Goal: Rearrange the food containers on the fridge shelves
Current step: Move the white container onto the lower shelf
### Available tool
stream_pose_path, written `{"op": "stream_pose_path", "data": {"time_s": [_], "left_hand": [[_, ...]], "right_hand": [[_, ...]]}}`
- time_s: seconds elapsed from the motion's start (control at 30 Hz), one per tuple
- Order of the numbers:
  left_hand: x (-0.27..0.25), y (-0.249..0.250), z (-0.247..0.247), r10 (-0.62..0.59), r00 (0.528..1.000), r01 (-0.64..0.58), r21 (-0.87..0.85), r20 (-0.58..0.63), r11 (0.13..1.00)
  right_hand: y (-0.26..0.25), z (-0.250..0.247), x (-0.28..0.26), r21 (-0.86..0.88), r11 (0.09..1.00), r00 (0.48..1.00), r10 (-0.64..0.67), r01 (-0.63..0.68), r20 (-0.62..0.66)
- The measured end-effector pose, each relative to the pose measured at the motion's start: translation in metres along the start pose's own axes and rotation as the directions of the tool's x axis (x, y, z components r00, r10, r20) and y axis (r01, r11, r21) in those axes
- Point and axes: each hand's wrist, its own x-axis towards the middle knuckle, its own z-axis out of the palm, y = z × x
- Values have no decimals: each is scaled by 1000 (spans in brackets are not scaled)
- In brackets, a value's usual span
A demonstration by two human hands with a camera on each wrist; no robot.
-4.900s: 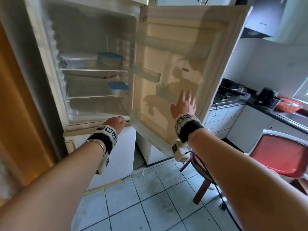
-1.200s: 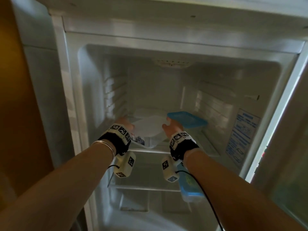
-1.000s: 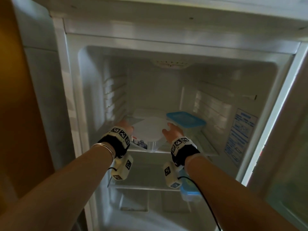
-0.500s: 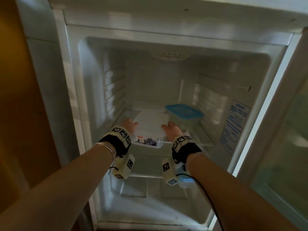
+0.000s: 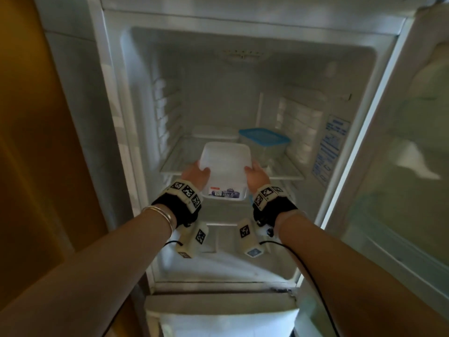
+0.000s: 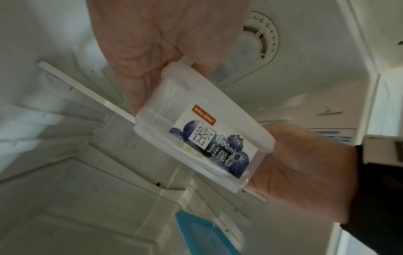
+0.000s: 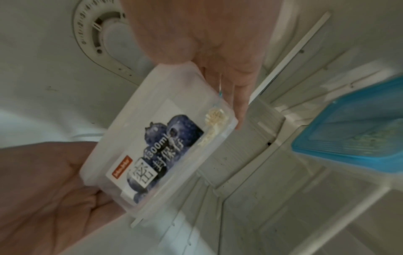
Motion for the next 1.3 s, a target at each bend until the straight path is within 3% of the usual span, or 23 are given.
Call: {"op": "stream_pose_path", "data": {"time_s": [0.37, 0.63, 0.93, 1.3], "left_hand": [[-60, -33, -11, 121, 989, -116, -67, 84, 991], [-79, -70, -6, 29, 983, -19, -56, 179, 998], [-29, -105, 18, -145, 967, 153, -20, 209, 988], [65, -120, 46, -315, 944, 305, 97, 103, 947]], "right_hand": [[8, 9, -76, -179, 982, 995, 36, -53, -98], [29, 21, -103, -334, 938, 996, 83, -90, -34], [69, 60, -45, -392, 913, 984, 156, -109, 89], [93, 94, 60, -329, 930, 930, 258, -165, 262]]}}
